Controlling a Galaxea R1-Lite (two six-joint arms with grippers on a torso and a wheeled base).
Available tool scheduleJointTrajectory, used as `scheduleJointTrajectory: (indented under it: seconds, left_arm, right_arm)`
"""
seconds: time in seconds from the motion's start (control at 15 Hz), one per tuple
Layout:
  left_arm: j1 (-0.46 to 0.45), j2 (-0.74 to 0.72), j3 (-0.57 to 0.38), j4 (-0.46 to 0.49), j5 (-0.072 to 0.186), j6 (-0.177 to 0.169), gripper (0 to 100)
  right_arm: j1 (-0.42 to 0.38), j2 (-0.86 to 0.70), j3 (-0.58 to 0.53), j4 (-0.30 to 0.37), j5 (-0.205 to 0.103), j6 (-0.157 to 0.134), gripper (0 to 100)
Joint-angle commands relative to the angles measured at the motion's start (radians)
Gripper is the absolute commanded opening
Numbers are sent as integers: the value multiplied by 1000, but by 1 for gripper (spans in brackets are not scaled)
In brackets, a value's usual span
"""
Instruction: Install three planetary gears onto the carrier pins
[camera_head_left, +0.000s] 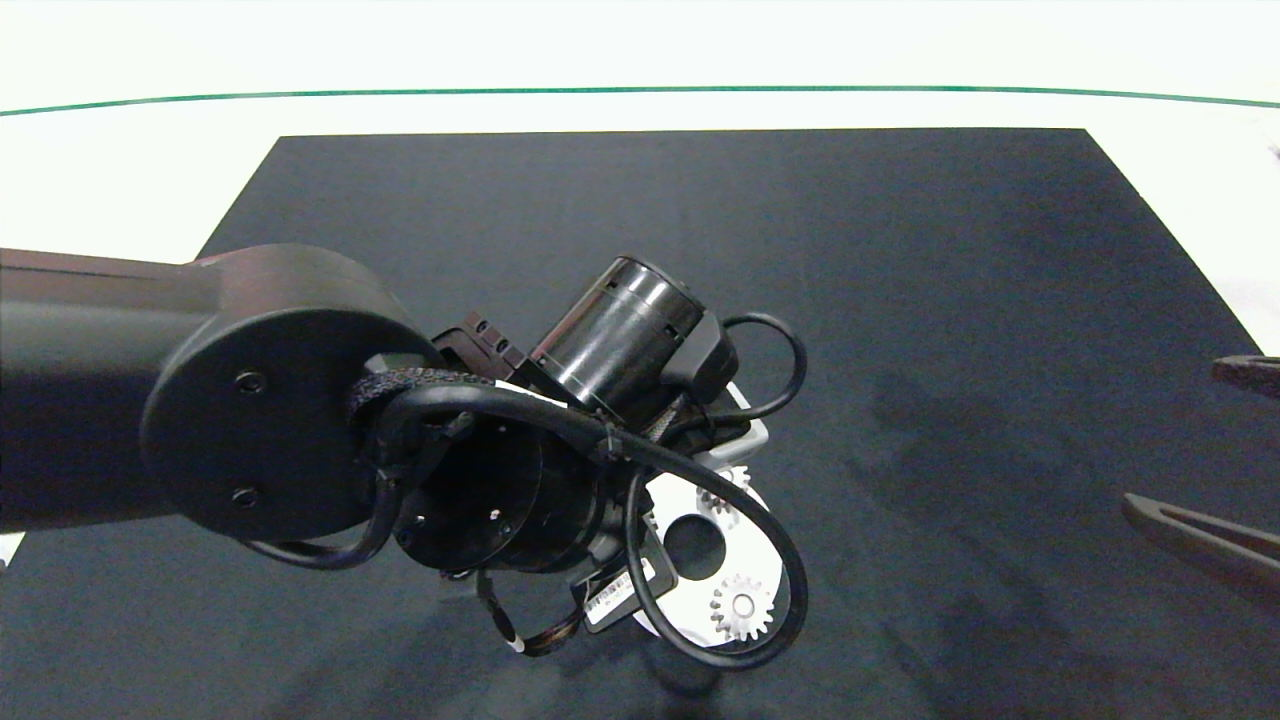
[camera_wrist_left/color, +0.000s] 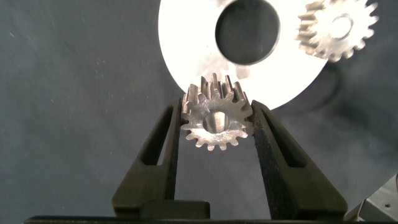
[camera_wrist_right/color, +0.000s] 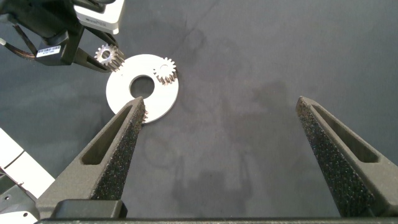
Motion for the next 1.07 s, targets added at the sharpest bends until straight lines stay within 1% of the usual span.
scheduleJointTrajectory:
  seconds: [0.07, 0.67, 1.07]
  left_arm:
    - [2, 1, 11, 3, 2, -1, 7]
    - [2, 16, 14, -12, 4, -4, 7]
    - [5, 15, 34, -13, 5, -2, 7]
  right_arm:
    - [0, 1, 0, 0, -2, -1, 100]
    - [0, 0, 0, 2, -2, -1, 100]
    - [0, 1, 0, 2, 0, -1, 100]
